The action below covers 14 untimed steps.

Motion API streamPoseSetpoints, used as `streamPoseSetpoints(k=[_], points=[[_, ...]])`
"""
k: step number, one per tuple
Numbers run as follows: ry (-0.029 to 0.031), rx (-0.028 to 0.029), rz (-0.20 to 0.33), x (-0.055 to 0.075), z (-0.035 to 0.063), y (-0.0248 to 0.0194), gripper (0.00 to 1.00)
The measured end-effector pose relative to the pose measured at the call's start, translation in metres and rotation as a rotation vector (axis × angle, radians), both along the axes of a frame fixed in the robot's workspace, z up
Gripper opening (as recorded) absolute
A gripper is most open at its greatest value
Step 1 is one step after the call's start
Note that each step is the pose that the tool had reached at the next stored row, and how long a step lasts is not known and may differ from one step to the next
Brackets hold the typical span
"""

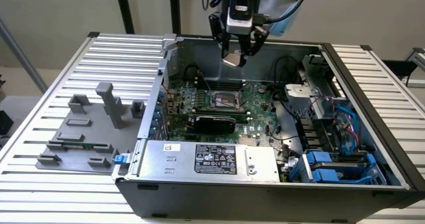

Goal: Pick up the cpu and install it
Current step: 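Place the cpu into insertion slot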

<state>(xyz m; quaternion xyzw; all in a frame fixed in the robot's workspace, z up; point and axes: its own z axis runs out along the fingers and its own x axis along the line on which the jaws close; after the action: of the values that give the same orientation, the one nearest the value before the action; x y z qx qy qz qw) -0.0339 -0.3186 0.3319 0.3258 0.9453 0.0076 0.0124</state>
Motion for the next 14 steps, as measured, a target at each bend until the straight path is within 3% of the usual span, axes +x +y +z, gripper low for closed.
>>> streamPoseSetpoints(k=[14], points=[[0.0001, -0.0001, -0.255, 0.0000, -0.0094, 0.0000, 0.55]])
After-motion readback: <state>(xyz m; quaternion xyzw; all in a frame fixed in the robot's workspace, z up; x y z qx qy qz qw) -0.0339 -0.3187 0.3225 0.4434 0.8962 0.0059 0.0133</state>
